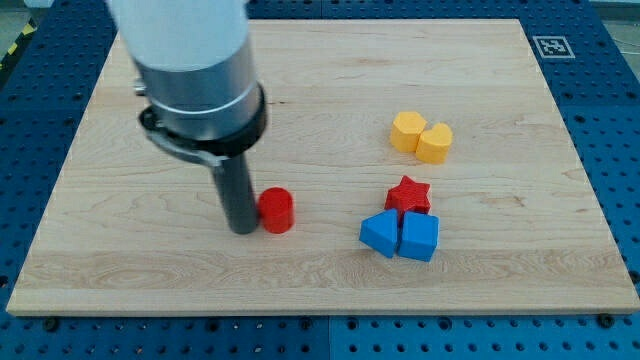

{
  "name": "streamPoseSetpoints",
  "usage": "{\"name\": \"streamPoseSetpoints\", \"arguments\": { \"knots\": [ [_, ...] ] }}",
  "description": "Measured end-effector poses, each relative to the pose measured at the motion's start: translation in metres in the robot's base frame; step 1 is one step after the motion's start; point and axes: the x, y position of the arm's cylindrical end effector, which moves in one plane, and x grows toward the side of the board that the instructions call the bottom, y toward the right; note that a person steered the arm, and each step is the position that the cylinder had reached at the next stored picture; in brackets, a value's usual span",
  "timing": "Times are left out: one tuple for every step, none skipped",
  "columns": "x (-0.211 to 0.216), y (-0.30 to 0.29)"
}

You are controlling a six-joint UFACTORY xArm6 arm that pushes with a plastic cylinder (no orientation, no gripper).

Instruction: Place the red circle above the triangle

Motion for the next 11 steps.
{"name": "streamPoseSetpoints", "arguments": {
  "knots": [
    [0.0, 0.023],
    [-0.009, 0.046],
    [-0.009, 0.056],
    [-0.024, 0.033],
    [-0.041, 0.041],
    [-0.038, 0.064],
    [-0.034, 0.085],
    [-0.033, 0.087],
    [-0.033, 0.07],
    [-0.033, 0.054],
    [-0.093, 0.064]
  ]
}}
